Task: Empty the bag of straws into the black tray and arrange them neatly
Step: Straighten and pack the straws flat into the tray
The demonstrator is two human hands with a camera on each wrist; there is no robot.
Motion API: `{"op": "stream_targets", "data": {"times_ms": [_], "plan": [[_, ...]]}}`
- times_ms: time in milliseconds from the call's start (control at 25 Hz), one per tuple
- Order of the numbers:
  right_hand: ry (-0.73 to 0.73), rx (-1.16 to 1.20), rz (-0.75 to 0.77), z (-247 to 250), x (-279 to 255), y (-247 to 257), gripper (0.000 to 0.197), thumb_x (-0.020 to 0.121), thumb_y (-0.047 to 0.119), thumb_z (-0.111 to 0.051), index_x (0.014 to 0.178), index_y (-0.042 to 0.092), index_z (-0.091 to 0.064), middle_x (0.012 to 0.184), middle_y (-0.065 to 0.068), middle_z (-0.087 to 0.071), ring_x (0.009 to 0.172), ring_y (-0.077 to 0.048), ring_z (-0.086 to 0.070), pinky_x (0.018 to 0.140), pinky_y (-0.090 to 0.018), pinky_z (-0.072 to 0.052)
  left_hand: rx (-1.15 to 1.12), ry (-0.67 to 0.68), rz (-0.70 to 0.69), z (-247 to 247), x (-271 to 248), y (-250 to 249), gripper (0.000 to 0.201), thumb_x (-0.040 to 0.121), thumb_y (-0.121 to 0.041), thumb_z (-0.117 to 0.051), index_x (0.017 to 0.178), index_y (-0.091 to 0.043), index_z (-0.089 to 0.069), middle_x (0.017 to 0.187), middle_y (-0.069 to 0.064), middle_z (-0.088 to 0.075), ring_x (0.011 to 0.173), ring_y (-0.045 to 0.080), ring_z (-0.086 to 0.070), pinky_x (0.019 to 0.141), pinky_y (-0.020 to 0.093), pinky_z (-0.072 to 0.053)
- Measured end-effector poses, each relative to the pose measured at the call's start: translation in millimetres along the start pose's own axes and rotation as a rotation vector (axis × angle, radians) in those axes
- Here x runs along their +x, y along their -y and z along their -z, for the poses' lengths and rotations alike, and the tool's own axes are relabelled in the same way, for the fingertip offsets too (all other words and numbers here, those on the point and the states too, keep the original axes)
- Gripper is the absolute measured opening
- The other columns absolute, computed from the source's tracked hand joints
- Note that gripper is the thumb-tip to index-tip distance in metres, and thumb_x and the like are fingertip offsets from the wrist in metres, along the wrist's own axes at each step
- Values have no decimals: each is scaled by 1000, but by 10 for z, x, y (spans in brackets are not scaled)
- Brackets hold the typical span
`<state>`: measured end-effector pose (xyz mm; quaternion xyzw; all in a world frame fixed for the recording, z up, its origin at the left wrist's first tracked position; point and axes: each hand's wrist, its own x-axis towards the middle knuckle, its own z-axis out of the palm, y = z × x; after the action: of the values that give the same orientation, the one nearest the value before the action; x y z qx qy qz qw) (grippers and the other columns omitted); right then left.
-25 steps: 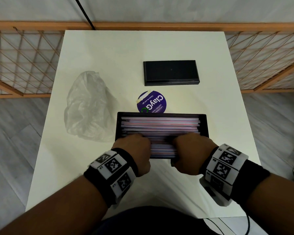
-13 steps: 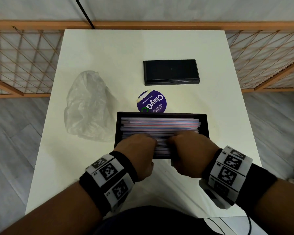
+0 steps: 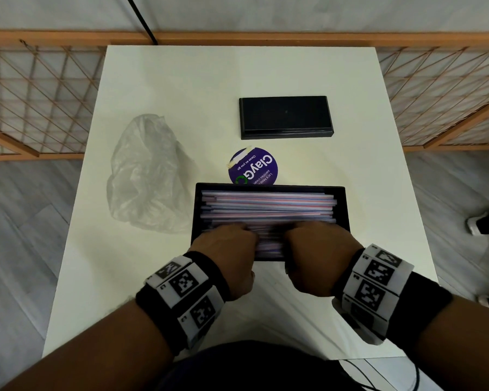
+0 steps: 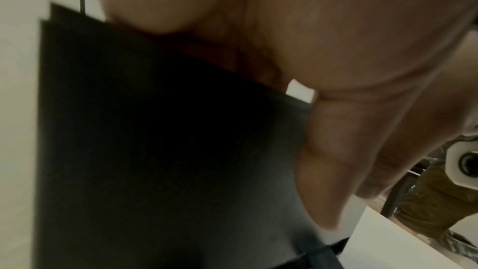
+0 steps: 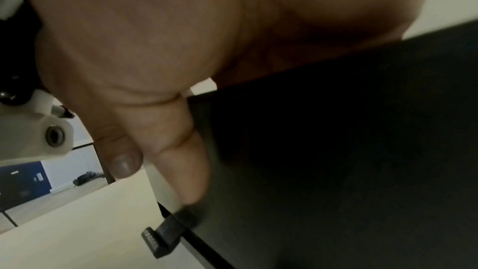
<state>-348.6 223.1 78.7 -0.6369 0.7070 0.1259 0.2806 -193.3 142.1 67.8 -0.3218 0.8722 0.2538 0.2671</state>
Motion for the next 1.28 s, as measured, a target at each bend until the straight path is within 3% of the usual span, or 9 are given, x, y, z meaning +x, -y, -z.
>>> {"op": "stream_targets", "data": {"times_ms": [160,360,520,760,920,1040,1160,1280], "plan": [[74,52,17,-33,46,-16,14,77,31,-56,87,23,-60,92,5,-63,85,-22,-63,70,-28,-51,-4,27,-4,6,17,8,44,79,-43,-72,118,-27,-62,124,-4,-58,117,23,-60,100,41,-52],[83,-8,-52,-24,38,-29,15,74,33,-54,81,21,-60,75,6,-62,69,-21,-63,67,-30,-56,66,41,74,38,1,-2,39,79,-42,-67,115,-27,-64,120,-5,-63,112,23,-64,94,40,-55],[90,17,-52,-33,61,-30,22,75,36,-54,93,25,-61,82,6,-65,76,-21,-65,70,-32,-57,87,48,86,110,-33,-50,35,82,-38,-65,115,-26,-64,118,-3,-65,109,25,-66,92,39,-56],[108,19,-82,18,61,-24,23,76,38,-58,94,24,-64,89,7,-66,85,-22,-66,73,-32,-56,111,-144,-20,246,-178,-143,37,87,-35,-66,121,-25,-55,124,-4,-60,113,24,-61,91,38,-51],[42,23,-48,97,-5,-9,30,73,39,-60,100,28,-63,97,9,-66,91,-21,-66,76,-33,-57,70,-46,-4,129,-107,-106,34,90,-37,-65,121,-26,-61,127,-3,-63,118,25,-61,96,38,-52],[-48,-23,8,147,-63,41,35,73,39,-62,106,28,-61,111,7,-61,105,-24,-59,84,-35,-52,61,-64,0,56,-47,-67,37,87,-36,-67,123,-25,-63,127,-4,-62,119,25,-61,97,38,-52],[41,40,28,72,-70,111,29,80,33,-61,107,24,-63,113,4,-60,107,-23,-59,84,-36,-53,64,-62,-2,33,-26,-62,37,86,-35,-67,122,-26,-63,127,-5,-62,118,25,-62,97,39,-52],[90,33,-68,21,-52,10,25,80,37,-60,99,22,-66,105,3,-64,98,-23,-65,79,-34,-56,88,-43,51,7,-33,-4,33,85,-36,-65,117,-27,-64,123,-5,-63,114,25,-64,94,41,-55]]}}
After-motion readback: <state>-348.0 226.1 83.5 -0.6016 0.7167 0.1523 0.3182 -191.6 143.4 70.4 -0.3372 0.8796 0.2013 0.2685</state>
